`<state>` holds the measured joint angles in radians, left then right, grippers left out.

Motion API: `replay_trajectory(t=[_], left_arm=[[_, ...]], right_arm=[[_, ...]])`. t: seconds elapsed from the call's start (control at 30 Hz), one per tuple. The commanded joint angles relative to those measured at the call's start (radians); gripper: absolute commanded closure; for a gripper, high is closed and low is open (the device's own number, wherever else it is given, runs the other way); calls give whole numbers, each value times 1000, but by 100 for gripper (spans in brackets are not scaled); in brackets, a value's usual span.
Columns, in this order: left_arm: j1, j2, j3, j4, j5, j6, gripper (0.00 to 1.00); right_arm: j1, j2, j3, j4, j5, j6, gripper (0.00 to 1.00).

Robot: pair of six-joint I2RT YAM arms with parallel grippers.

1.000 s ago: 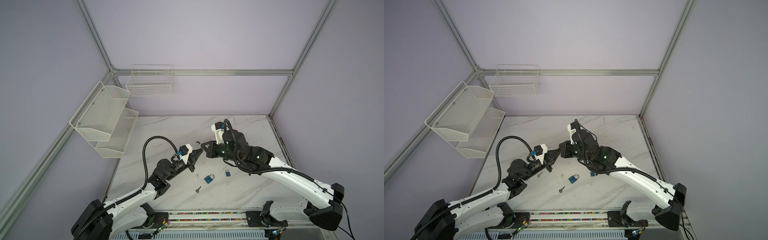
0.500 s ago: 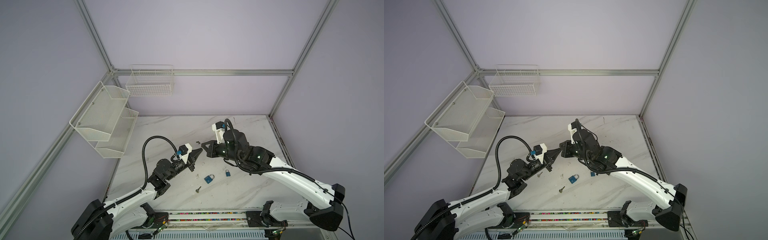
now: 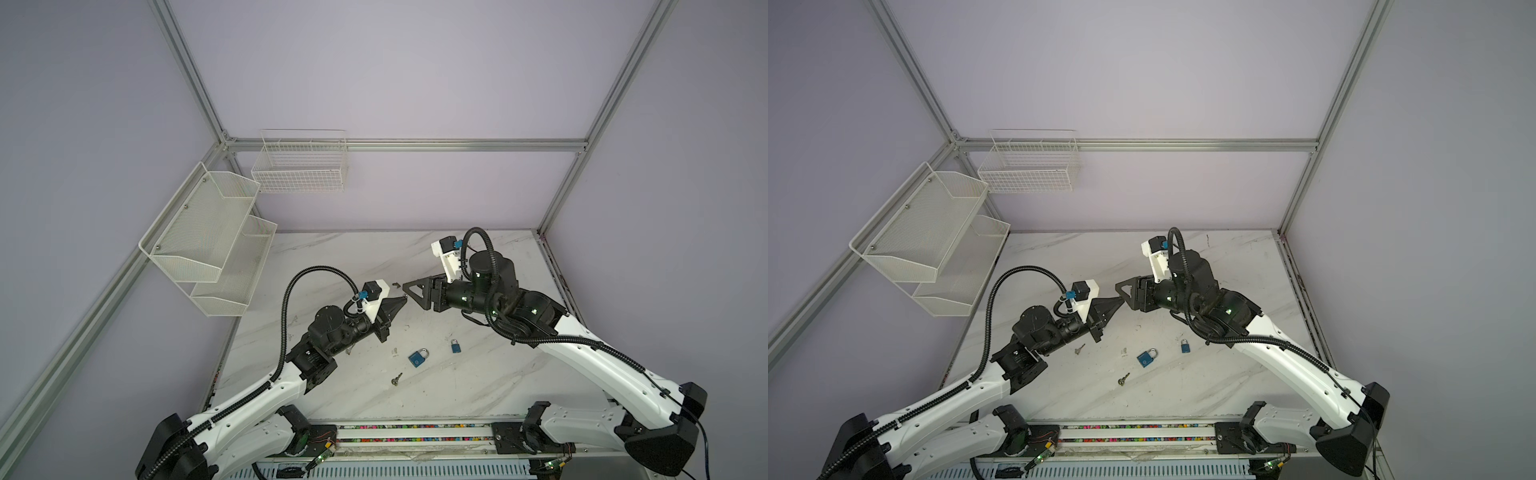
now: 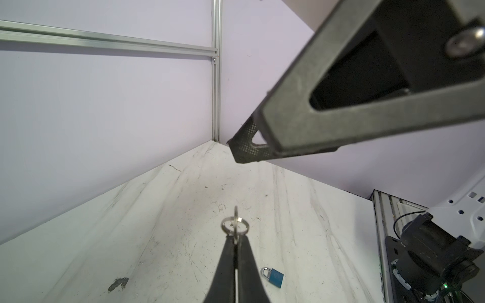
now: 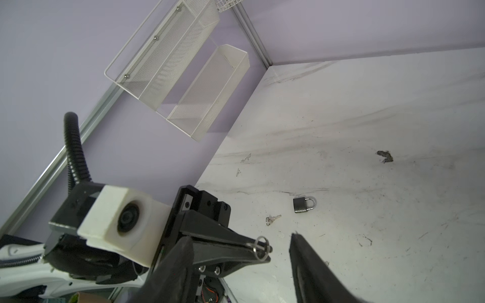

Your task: Unlock with the key

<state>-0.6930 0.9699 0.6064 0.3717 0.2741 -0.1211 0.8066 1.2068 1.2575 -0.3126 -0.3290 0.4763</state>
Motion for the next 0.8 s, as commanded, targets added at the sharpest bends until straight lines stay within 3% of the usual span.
replay_trajectory(t=[0.0, 0.23, 0.5, 0.77], left_arm=[[17, 6, 132, -69, 75, -23, 100], [28, 42, 180, -80, 147, -25, 100], [32, 76, 220, -91, 191, -21, 100], [32, 81, 229, -83, 194, -24, 100]], right_arm=[[-53, -18, -70, 88, -195, -67, 36], [-121, -47, -173, 245, -354, -78, 41], [-144, -21, -205, 343, -413, -65, 50], [-159, -16, -215, 345, -397, -71, 62]])
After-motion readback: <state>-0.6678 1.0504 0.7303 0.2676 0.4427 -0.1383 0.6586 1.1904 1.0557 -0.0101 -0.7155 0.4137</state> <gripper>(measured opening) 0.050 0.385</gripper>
